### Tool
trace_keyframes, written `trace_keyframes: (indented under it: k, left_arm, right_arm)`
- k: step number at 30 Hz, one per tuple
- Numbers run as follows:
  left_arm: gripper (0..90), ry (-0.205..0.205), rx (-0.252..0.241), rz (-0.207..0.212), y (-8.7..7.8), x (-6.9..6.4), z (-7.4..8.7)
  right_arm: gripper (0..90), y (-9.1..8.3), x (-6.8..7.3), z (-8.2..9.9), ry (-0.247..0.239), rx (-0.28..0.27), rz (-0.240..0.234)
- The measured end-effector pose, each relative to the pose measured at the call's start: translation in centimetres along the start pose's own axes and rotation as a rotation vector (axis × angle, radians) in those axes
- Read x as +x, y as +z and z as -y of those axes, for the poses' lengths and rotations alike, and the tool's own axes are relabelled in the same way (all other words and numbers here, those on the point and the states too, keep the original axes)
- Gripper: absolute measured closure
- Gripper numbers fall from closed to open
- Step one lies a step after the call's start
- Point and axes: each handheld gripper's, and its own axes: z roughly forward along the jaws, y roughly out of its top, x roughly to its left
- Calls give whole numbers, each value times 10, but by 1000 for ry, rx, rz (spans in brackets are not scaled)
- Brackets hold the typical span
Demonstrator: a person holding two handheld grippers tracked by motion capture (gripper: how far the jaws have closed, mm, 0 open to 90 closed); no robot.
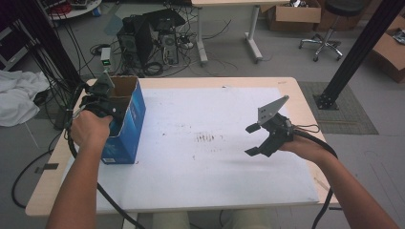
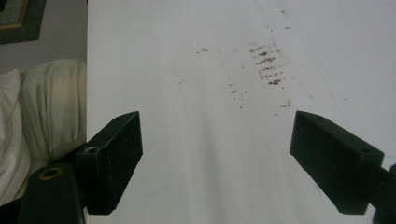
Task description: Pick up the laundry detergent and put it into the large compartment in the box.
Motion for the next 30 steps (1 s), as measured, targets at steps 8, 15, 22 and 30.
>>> trace_keyframes:
  k: [8, 15, 22, 30]
  left_arm:
    - [357, -6, -21, 40, -4, 6, 1]
    - [347, 1, -29, 44, -9, 5, 2]
    - [331, -18, -59, 54, -18, 10, 3]
    - [285, -20, -102, 66, -32, 12, 5]
  right_arm:
    - [170, -3, 0, 2, 4, 4, 5]
    - [170, -3, 2, 1, 1, 3, 4]
    - [170, -4, 2, 0, -1, -2, 6]
    - [170, -6, 4, 0, -3, 0, 7]
